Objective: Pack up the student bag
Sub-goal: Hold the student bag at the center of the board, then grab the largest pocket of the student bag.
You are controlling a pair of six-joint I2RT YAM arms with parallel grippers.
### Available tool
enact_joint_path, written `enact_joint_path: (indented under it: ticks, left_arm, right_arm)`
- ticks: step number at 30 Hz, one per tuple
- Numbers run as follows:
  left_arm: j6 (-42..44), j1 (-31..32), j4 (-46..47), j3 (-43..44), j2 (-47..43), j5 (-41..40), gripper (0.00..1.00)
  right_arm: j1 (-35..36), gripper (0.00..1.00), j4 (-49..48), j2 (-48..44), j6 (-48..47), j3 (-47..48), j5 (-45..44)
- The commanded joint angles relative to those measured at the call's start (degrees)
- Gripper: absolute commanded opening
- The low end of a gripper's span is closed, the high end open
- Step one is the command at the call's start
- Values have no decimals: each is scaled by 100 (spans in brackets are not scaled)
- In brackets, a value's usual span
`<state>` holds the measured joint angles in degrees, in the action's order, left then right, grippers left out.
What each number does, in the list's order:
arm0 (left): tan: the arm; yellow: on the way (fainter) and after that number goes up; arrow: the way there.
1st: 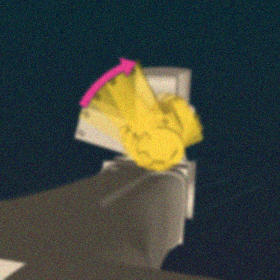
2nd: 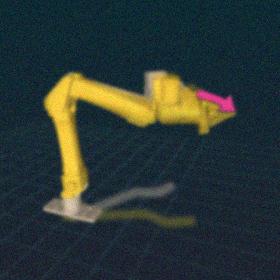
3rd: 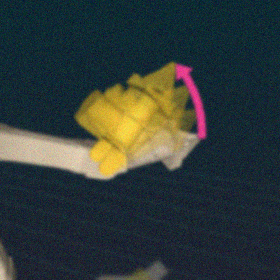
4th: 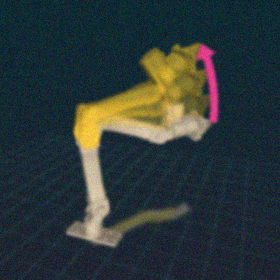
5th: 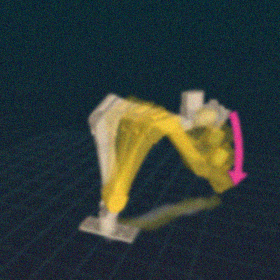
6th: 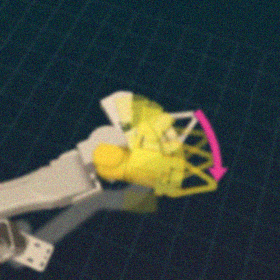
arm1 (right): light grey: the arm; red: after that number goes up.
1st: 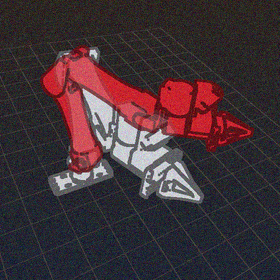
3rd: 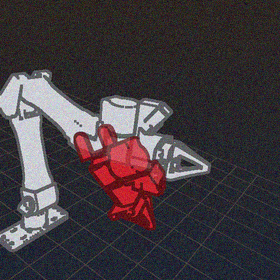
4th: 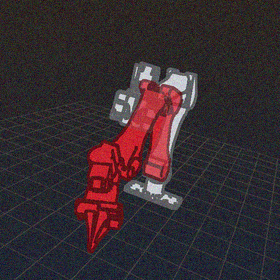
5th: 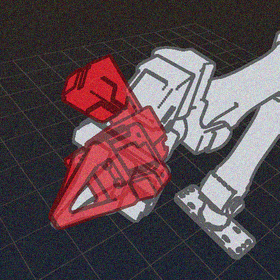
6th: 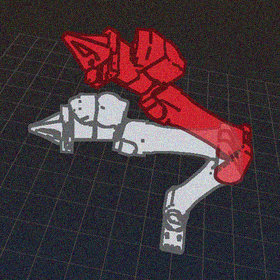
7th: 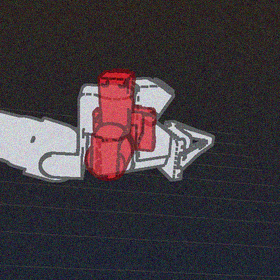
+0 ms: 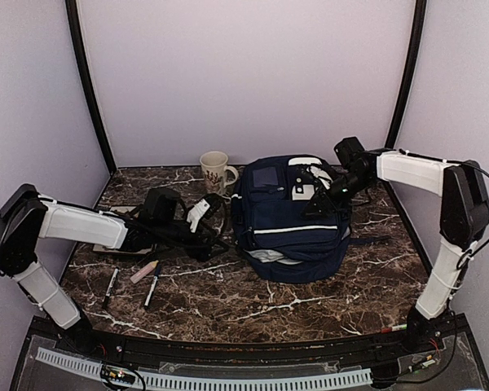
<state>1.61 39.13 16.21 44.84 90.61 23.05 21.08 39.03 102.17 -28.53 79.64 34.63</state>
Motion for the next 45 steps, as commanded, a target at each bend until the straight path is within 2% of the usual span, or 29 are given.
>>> enact_joint_path:
  ticks: [1,6,18,20,23,27,30,34,38,45]
  left_arm:
    - [422,6,903,-2,612,570,73]
    - [496,-2,1589,128,1317,1011,65]
    - [644,-172,2045,696,2504,1135,52]
    - [668,-209,2049,802,2619,1202,46]
    - [766,-230,1963,953,2730,1233,31]
    - [889,-231,1860,942,2689,1054,19]
    - [960,-231,1807,883,2658,830,16]
    - [1014,-235,1830,831,2668,607,2]
    - [1081,-231,1520,751,2410,500,0]
    - [920,-194,1376,-267,1284,327,0]
  right_arm:
    - [56,59,-351,330,548,97,86]
    - [54,57,-259,568,266,15,62]
    - [55,55,-88,882,157,-55,183]
    - [58,55,-70,933,157,-37,216]
    - [63,55,-15,1015,153,1,245]
    - [63,54,32,1069,138,54,286]
    - [74,54,63,1077,138,78,340]
    - [87,54,78,1101,133,81,351]
    - [102,53,108,1089,129,95,303]
    - [106,53,10,1108,299,167,79]
